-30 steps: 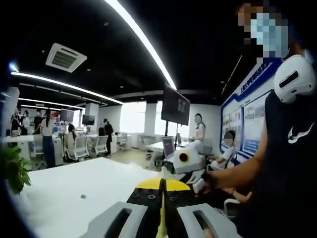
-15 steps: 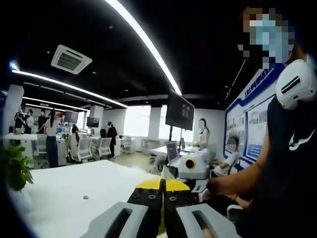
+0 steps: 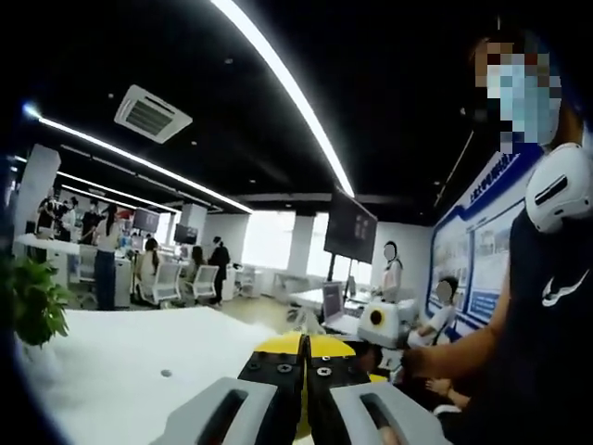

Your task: Compare the silicone blocks by pressing each to a similar depth, holding the contact briefly, and releasing to observe deformation and rebound differences across the visible hardness samples.

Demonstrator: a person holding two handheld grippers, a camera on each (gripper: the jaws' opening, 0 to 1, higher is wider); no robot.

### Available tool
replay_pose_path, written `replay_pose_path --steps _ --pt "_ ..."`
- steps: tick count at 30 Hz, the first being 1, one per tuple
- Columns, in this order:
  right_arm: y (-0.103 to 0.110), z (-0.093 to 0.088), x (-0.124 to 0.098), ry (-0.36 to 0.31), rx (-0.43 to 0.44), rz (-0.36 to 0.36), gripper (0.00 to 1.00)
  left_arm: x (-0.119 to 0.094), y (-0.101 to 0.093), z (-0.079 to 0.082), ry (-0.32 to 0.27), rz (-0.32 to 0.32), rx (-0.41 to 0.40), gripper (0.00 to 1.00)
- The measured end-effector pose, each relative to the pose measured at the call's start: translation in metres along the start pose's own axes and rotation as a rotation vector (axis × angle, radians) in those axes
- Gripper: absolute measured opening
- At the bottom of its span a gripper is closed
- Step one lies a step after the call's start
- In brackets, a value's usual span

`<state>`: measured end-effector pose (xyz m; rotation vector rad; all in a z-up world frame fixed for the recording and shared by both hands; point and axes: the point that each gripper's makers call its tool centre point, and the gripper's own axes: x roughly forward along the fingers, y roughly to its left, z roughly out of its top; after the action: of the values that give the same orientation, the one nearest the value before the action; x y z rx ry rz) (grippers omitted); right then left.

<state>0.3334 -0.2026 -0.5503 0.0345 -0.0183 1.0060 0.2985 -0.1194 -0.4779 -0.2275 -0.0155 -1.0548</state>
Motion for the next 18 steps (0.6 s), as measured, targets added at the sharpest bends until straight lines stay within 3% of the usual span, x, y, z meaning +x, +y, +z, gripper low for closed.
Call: replay_pose_path --steps 4,9,18 --pt "-0.017 -0.005 -0.013 0.011 -0.02 -0.071 0.96 -0.001 0.01 -0.005 -0.016 0.03 -0.039 0.0" --pt "-0.039 -0.031 -0.035 0.055 -0.012 -0.172 0.96 -0.007 0.026 -0.011 -0.043 0.079 -0.099 0.0" --pt "-0.043 -0.056 -0.056 0.093 -0.006 -0.223 0.96 -0.021 0.055 -0.031 -0.069 0.15 -0.211 0.0"
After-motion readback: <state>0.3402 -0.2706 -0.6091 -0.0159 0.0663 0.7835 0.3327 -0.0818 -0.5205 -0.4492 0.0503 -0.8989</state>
